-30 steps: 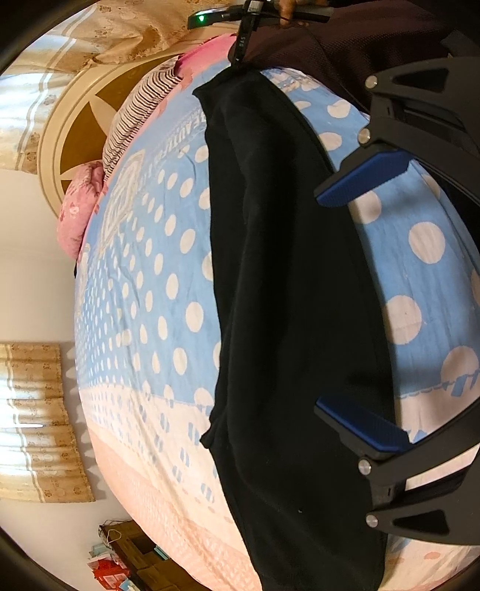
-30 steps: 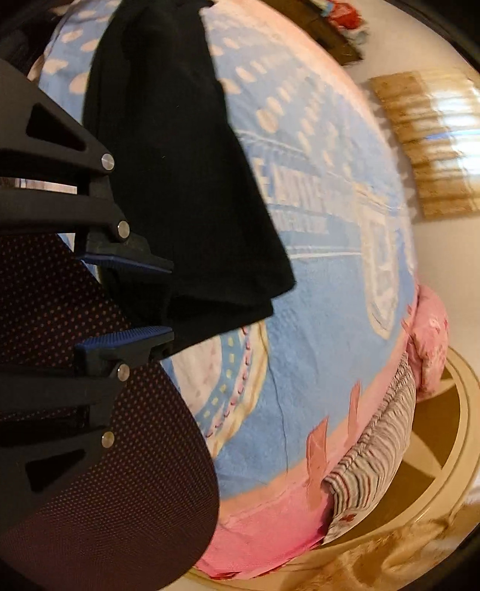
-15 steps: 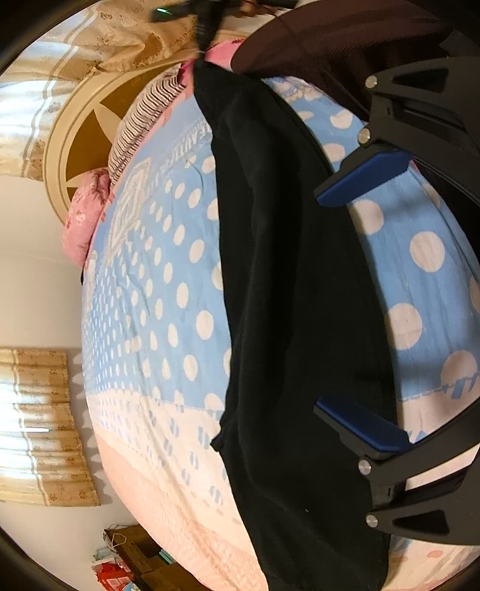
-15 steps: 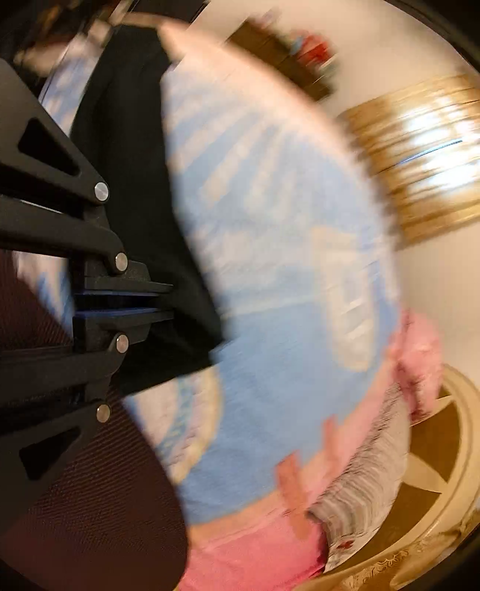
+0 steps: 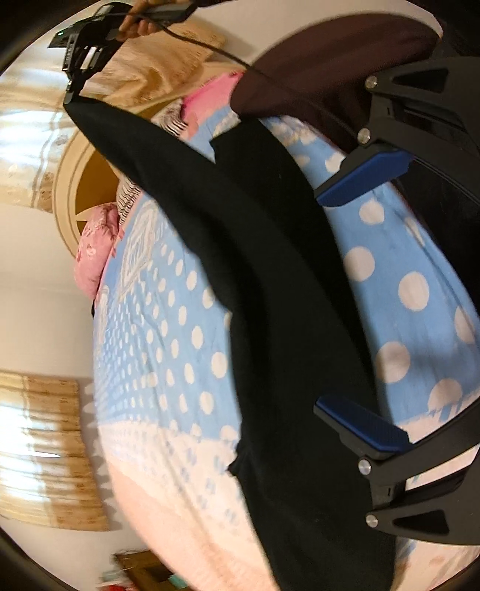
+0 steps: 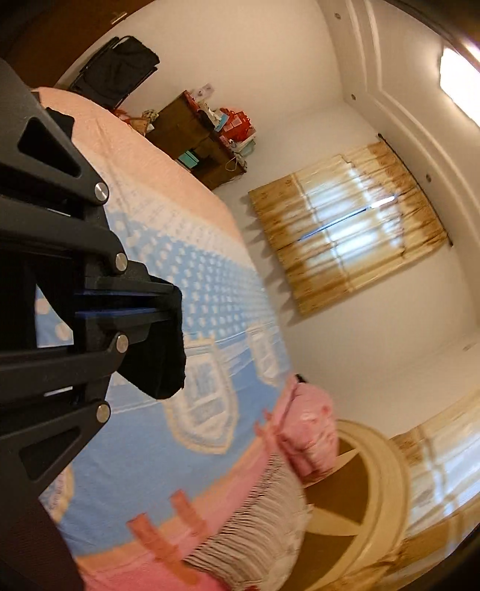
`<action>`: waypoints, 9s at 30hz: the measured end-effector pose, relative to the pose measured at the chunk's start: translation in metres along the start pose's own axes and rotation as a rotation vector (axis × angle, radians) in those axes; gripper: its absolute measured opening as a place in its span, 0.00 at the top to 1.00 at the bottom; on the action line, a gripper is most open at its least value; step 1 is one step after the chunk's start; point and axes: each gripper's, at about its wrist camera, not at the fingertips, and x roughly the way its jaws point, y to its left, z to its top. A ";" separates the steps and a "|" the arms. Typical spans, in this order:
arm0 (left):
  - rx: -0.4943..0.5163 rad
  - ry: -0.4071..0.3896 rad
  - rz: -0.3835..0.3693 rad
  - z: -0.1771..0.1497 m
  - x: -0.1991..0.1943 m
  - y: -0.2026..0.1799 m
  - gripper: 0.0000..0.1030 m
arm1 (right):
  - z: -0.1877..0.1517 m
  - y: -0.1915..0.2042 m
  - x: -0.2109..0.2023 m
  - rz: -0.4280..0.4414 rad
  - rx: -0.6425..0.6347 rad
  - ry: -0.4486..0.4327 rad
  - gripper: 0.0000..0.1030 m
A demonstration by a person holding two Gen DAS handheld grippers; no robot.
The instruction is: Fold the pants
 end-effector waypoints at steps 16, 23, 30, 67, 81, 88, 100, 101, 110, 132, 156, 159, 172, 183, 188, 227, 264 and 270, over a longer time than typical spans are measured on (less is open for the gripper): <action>-0.020 0.062 -0.003 -0.014 0.036 0.000 0.00 | -0.007 -0.018 -0.008 -0.132 -0.013 0.039 0.95; 0.084 -0.034 0.151 -0.008 0.032 -0.012 0.00 | -0.002 0.003 -0.012 -0.092 -0.063 -0.005 0.95; 0.085 -0.035 0.145 -0.004 0.043 -0.024 0.01 | -0.005 -0.001 -0.006 -0.088 -0.038 0.020 0.95; 0.051 0.044 0.249 -0.028 0.031 0.024 0.68 | -0.217 -0.156 0.045 -0.374 0.069 0.438 0.95; 0.084 -0.093 0.249 0.005 -0.010 0.041 0.25 | -0.203 -0.165 0.033 -0.505 0.074 0.395 0.74; 0.070 -0.051 0.212 -0.001 0.008 0.035 0.21 | -0.211 -0.110 0.013 -0.250 0.219 0.327 0.74; -0.003 -0.028 0.285 -0.007 -0.002 0.056 0.10 | -0.301 0.065 0.100 -0.072 -0.472 0.482 0.74; -0.014 -0.009 0.303 -0.007 0.000 0.059 0.10 | -0.305 0.071 0.105 -0.065 -0.506 0.484 0.74; -0.044 0.065 0.375 -0.004 0.013 0.065 0.10 | -0.328 0.109 0.126 -0.144 -0.836 0.497 0.74; -0.052 0.087 0.451 -0.006 -0.005 0.090 0.10 | -0.329 0.089 0.108 -0.080 -0.823 0.598 0.94; -0.517 -0.031 0.701 -0.016 -0.056 0.293 0.03 | -0.377 0.288 0.183 0.636 -0.422 0.572 0.32; -0.543 -0.025 0.718 -0.013 -0.057 0.302 0.00 | -0.380 0.298 0.174 0.636 -0.508 0.561 0.21; -0.393 -0.101 0.734 0.026 -0.052 0.245 0.01 | -0.217 0.055 0.120 0.017 -0.105 0.369 0.23; -0.373 -0.050 0.673 0.022 -0.038 0.208 0.01 | -0.166 -0.166 0.063 -0.365 0.080 0.389 0.50; -0.366 -0.047 0.682 0.028 -0.041 0.195 0.01 | -0.189 -0.176 0.091 -0.311 0.117 0.518 0.60; -0.353 -0.108 0.644 0.034 -0.048 0.172 0.00 | -0.210 -0.151 0.105 -0.289 -0.020 0.650 0.81; 0.077 -0.061 0.214 0.055 0.022 0.026 0.00 | -0.266 0.042 0.077 -0.192 -0.253 0.324 0.31; 0.042 0.007 0.140 0.049 0.035 0.005 0.00 | -0.292 0.058 0.115 -0.338 -0.310 0.318 0.31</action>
